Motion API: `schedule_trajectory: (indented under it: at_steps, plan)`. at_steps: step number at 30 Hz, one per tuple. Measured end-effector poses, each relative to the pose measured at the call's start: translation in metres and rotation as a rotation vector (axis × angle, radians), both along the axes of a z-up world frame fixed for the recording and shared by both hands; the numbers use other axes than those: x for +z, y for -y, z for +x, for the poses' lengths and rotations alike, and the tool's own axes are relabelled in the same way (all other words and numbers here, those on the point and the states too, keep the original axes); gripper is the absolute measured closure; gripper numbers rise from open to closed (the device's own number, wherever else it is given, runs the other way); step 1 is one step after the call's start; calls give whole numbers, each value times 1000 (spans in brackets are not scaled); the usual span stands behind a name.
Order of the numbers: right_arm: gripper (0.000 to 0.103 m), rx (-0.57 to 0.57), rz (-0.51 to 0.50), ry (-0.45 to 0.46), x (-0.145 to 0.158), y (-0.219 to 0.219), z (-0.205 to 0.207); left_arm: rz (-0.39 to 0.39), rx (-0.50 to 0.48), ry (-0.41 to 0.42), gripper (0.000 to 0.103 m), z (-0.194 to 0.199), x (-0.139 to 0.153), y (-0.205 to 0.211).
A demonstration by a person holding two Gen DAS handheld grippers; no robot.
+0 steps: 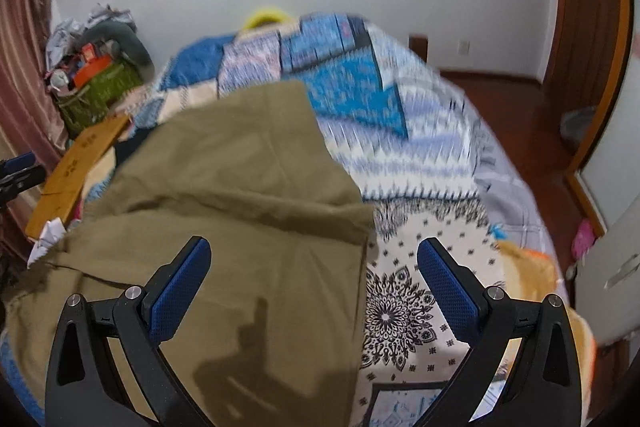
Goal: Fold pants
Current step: 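Lower both tools to the khaki pants and grasp the waistband and leg edge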
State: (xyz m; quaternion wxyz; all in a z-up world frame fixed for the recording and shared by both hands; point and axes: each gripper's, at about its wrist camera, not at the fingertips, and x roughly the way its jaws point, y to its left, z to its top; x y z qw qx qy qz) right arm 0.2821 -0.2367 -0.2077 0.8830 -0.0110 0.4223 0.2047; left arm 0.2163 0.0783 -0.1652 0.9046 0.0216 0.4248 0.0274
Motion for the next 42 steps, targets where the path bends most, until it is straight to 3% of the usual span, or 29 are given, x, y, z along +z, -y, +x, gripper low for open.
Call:
schedule_trajectory:
  at_steps: [4, 6, 8, 13, 14, 16, 20, 25, 34, 37, 40, 42]
  plan:
    - [18, -3, 35, -136, -29, 6, 23, -4, -3, -89, 0, 13, -22, -3]
    - [31, -1, 51, -185, -39, 7, 30, -42, 8, -156, 1, 20, -35, -10]
    - [39, 10, 60, -239, -48, 8, 34, -79, 19, -203, 7, 24, -47, -17]
    - [44, 24, 139, -269, -61, 14, 41, -145, 17, -279, 14, 27, -68, -23]
    - [57, 23, 164, -271, -62, 15, 41, -153, 23, -277, 14, 26, -70, -24]
    - [71, 9, 174, -277, -65, 16, 43, -169, 38, -278, 14, 25, -75, -25]
    - [87, 13, 167, -264, -65, 14, 40, -195, 30, -268, 32, 24, -76, -25]
    - [91, 36, 63, -211, -62, 4, 36, -83, 22, -245, 38, 19, -68, -16]
    - [90, 44, -6, -210, -61, -6, 41, -103, 18, -262, 38, 20, -67, -20]
    - [84, 43, -47, -223, -53, -4, 39, -95, 8, -258, 38, 17, -58, -19]
    - [84, 38, -22, -219, -38, 5, 37, -84, -3, -221, 30, 14, -43, -18]
    - [78, 44, 7, -194, -26, 9, 33, -90, -4, -196, 25, 16, -35, -19]
